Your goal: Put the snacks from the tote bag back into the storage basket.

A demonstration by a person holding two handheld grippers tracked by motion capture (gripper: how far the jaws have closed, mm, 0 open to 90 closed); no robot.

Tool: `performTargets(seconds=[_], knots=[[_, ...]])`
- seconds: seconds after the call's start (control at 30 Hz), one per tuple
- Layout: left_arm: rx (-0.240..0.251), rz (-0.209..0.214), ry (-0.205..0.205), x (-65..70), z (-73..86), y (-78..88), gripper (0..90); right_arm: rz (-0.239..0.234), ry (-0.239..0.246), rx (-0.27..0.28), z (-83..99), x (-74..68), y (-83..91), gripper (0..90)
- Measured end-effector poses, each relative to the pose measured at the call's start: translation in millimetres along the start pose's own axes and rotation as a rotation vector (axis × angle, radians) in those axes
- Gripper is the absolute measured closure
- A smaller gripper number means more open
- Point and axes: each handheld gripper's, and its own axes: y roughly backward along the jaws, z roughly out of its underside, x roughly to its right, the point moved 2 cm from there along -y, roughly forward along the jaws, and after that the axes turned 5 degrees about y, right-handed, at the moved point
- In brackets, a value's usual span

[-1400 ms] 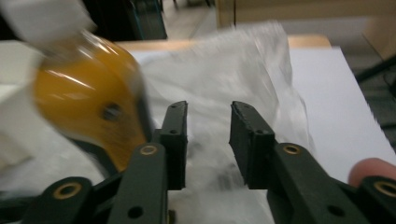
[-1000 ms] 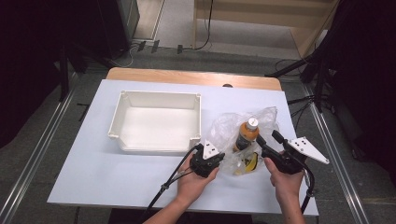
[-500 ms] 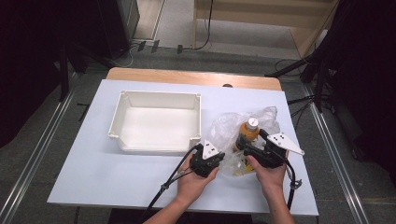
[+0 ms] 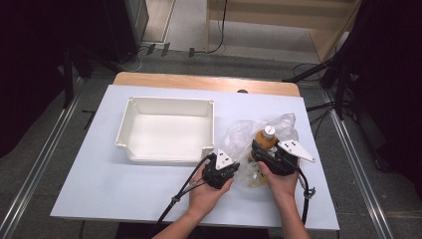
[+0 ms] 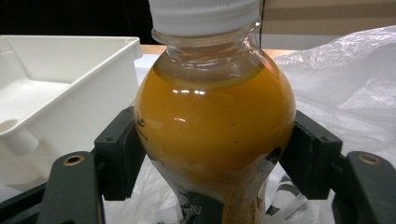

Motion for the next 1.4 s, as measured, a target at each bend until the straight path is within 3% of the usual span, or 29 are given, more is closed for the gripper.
performTargets(seconds=[0.1,0.23,0.73,1.0,1.2,1.4], knots=[[-0.002,-0.001,-0.002,-0.1,-0.1,-0.2,90.0,0.004,-0.005,-0.006,-1.0,-0.2,0.6,30.8],[-0.004,-0.001,-0.004,0.0,-0.3,-0.7,90.0,0.006,0.024,-0.001,-3.7,-2.9,5.1,30.9],[-0.002,-0.003,0.0,0.2,-0.8,-2.2,90.0,-0.037,0.016,0.098,-41.6,-7.0,40.2,30.9],[0.001,0.001,0.007,-0.4,-0.9,-0.9,89.9,-0.045,0.023,0.121,-56.1,-11.4,51.1,30.9],[0.06,0.051,0.011,-1.7,0.0,7.8,77.6,-0.049,0.031,0.116,-57.1,-15.5,50.9,30.9],[0.121,0.056,-0.005,-0.4,1.1,18.6,59.0,-0.045,0.026,0.115,-56.7,-15.7,50.9,30.9]])
